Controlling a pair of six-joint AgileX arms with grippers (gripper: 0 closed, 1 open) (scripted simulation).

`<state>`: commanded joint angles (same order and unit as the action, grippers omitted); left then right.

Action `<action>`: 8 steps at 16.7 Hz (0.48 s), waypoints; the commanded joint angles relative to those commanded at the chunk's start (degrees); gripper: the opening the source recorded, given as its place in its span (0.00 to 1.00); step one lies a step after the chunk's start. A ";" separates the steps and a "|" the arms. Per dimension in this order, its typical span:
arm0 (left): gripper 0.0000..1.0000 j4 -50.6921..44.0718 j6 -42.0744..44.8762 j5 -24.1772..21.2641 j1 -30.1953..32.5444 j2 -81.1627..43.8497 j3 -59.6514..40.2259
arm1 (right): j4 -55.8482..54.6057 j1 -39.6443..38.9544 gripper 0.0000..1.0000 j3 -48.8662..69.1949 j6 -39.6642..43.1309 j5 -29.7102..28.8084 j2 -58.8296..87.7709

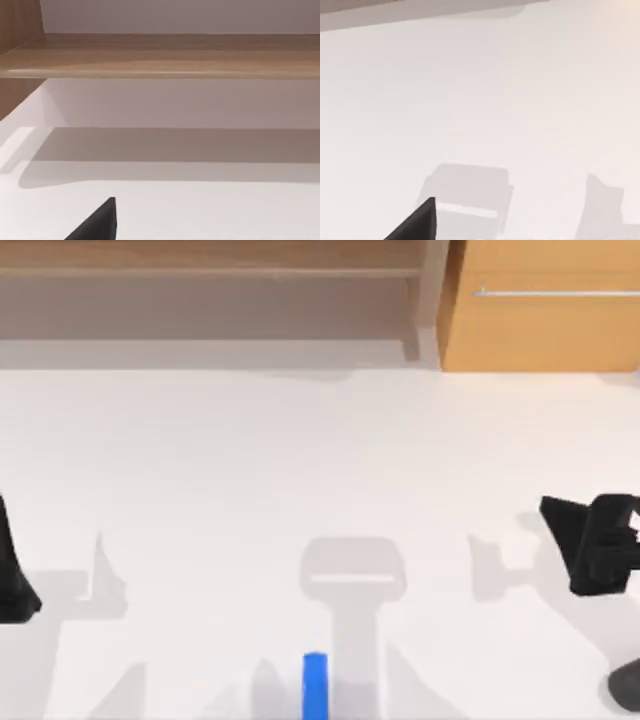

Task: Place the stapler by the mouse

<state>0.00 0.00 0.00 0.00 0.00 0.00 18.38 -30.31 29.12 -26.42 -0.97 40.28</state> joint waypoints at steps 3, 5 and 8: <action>1.00 0.00 0.00 0.00 0.00 0.00 0.00 | 3.79 -4.82 1.00 5.17 -4.60 0.15 6.97; 1.00 0.00 0.00 0.00 0.00 0.00 0.00 | 6.30 -7.95 1.00 8.64 -7.44 0.31 11.51; 1.00 0.00 0.00 0.00 0.00 0.00 0.00 | 10.17 -11.85 1.00 13.76 -11.45 -0.12 18.35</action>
<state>0.00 0.00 0.00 0.00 0.00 0.00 28.55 -42.16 42.88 -37.87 -1.09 58.63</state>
